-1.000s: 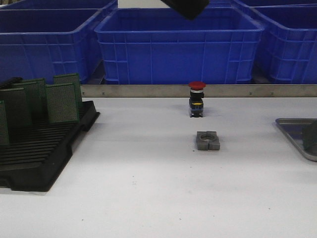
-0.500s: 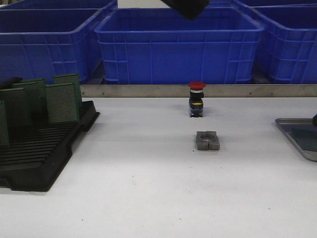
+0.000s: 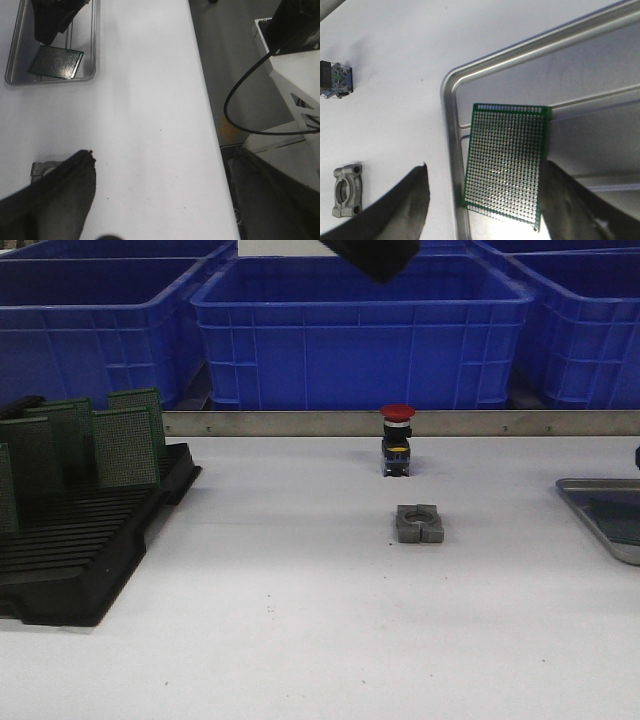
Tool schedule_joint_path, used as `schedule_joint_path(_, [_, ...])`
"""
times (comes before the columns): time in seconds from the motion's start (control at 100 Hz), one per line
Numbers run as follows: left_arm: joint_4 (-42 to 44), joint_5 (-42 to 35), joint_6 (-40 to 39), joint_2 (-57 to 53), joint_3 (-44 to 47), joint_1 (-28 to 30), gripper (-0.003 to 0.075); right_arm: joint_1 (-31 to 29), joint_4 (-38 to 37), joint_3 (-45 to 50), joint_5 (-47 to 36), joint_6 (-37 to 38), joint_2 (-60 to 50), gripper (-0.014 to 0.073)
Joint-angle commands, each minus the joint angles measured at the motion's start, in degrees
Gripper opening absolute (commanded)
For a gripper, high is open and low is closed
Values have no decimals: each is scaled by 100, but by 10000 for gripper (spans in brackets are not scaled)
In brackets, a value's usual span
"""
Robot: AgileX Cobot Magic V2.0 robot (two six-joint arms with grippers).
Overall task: Place circuit board on tray
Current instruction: 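Reach the left gripper back to the rack and grasp another green board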
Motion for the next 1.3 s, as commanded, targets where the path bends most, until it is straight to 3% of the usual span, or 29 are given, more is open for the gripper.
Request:
schedule_joint_path(0.0, [64, 260, -62, -283, -301, 48, 526, -34, 107, -134, 157, -19, -281, 491])
schedule_joint_path(0.26, [1673, 88, -62, -283, -810, 899, 526, -34, 107, -134, 164, -19, -281, 491])
schedule_joint_path(0.61, [2167, -261, -62, 192, -810, 2141, 526, -34, 107, -134, 180, -19, -281, 491])
schedule_joint_path(0.99, [2516, -822, -62, 828, -810, 2354, 526, -34, 107, -134, 270, -19, -281, 490])
schedule_joint_path(1.29, [2620, -847, -62, 1277, -810, 2354, 526, -34, 107, -134, 328, -19, -281, 488])
